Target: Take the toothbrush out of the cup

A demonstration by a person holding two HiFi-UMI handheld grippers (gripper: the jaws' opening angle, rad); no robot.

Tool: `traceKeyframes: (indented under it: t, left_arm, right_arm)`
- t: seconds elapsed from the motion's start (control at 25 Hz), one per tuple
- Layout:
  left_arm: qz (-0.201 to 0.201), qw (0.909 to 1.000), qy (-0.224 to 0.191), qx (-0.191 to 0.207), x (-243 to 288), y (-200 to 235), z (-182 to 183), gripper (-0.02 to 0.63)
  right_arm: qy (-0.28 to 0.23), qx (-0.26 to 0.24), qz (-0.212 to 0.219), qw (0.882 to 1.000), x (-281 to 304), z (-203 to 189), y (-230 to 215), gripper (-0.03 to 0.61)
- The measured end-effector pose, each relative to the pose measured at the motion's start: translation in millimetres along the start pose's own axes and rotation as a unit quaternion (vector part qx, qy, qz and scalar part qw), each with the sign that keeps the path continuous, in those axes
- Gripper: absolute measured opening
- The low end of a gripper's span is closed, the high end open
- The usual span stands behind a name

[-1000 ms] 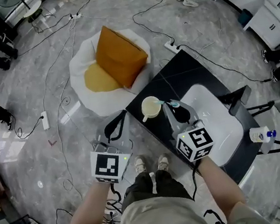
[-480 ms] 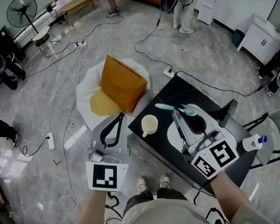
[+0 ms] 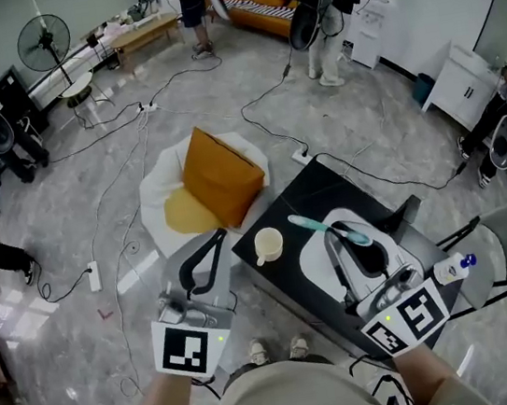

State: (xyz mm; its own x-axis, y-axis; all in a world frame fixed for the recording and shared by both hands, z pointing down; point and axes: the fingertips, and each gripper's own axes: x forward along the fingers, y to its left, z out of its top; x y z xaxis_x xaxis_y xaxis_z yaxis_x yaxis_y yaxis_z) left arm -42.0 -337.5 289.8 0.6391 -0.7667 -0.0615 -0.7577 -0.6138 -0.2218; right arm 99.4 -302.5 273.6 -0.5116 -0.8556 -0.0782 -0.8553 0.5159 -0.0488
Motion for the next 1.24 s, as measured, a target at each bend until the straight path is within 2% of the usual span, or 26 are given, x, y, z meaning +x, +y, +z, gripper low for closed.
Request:
traceKeyframes:
  t: [0.36,0.52,1.24]
  left_arm:
    - [-0.008,0.9989,0.040,-0.021,-4.8,-13.9,-40.5,0.002]
    - [-0.005,0.9987,0.035,-0.035,1.5,-12.9,-41.8,0.002]
    - [0.006,0.9978,0.049,-0.044,-5.9,-10.5,-53.7,0.002]
  right_arm:
    - [0.047,0.014,-0.019,0.999,-9.9,-45.7,-13.1,0.032]
    - [0.063,0.021,-0.022,0.998,-8.6,-56.7,-14.1,0.032]
    - [0.071,0.021,-0.012,0.997,-8.9,-55.0,-7.8,0.032]
